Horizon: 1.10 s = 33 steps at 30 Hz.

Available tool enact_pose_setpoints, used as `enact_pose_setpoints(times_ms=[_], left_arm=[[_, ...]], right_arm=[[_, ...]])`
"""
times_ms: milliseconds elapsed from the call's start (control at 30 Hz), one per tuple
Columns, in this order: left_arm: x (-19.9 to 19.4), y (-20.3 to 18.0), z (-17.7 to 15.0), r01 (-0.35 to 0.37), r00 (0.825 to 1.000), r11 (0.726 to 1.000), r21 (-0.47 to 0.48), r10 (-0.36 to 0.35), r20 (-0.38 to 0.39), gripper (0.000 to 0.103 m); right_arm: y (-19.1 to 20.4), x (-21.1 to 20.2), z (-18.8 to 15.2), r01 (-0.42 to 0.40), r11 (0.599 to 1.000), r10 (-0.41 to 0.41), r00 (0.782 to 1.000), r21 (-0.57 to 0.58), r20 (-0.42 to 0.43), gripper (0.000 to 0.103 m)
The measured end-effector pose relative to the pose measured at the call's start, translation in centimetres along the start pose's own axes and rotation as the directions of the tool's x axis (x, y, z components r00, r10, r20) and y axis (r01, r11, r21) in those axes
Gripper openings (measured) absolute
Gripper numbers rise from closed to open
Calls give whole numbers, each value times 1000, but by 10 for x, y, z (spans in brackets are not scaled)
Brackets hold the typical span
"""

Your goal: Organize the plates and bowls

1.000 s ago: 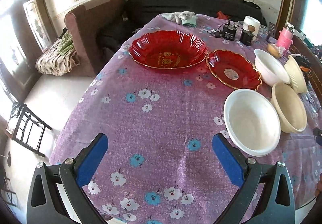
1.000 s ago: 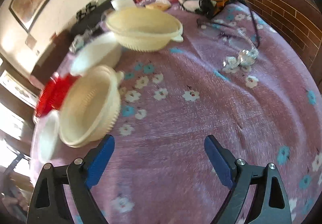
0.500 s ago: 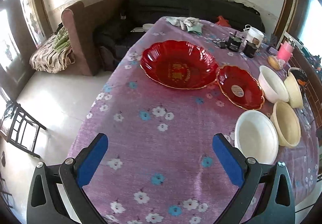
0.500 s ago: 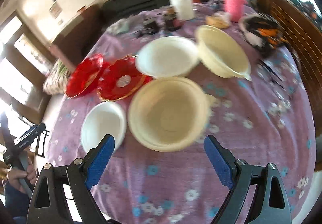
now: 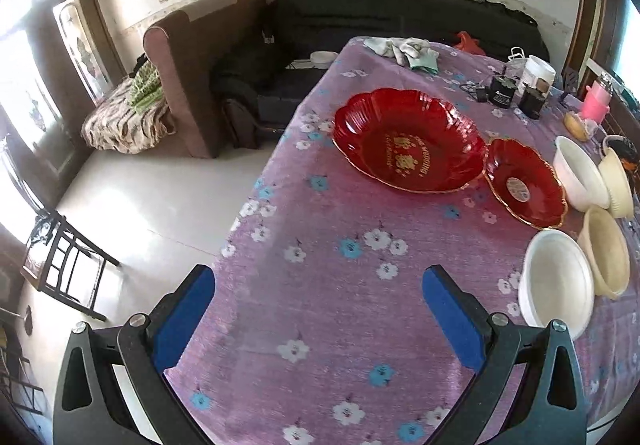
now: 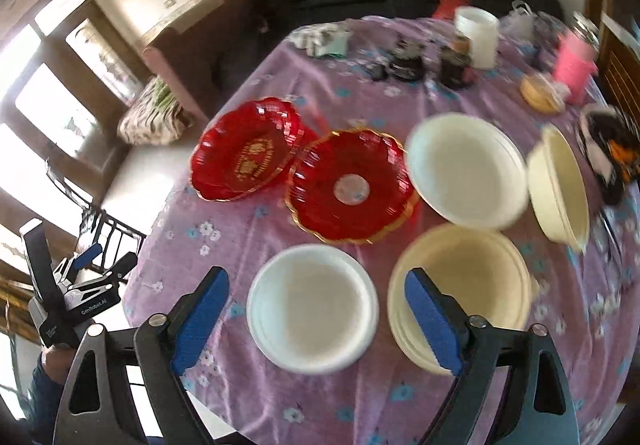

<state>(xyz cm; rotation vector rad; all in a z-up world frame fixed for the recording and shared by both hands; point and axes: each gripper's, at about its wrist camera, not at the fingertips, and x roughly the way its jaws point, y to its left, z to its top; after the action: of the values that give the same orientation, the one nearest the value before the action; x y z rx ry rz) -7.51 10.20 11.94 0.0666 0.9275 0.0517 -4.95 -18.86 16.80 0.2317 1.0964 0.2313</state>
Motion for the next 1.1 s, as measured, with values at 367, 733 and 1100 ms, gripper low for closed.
enact_pose_setpoints(times_ms=[367, 733, 1100], left_arm=[[20, 21, 18, 69, 997, 998, -4, -69, -19, 103], [50, 35, 61, 171, 984, 985, -27, -172, -53, 103], [109, 20, 112, 257, 959, 966, -22, -258, -115, 84]], right_arm=[[47, 37, 29, -35, 997, 33, 999, -70, -37, 83], [44, 62, 67, -80, 997, 80, 997, 17, -13, 69], [25, 121, 114, -62, 996, 65, 997, 66, -45, 45]])
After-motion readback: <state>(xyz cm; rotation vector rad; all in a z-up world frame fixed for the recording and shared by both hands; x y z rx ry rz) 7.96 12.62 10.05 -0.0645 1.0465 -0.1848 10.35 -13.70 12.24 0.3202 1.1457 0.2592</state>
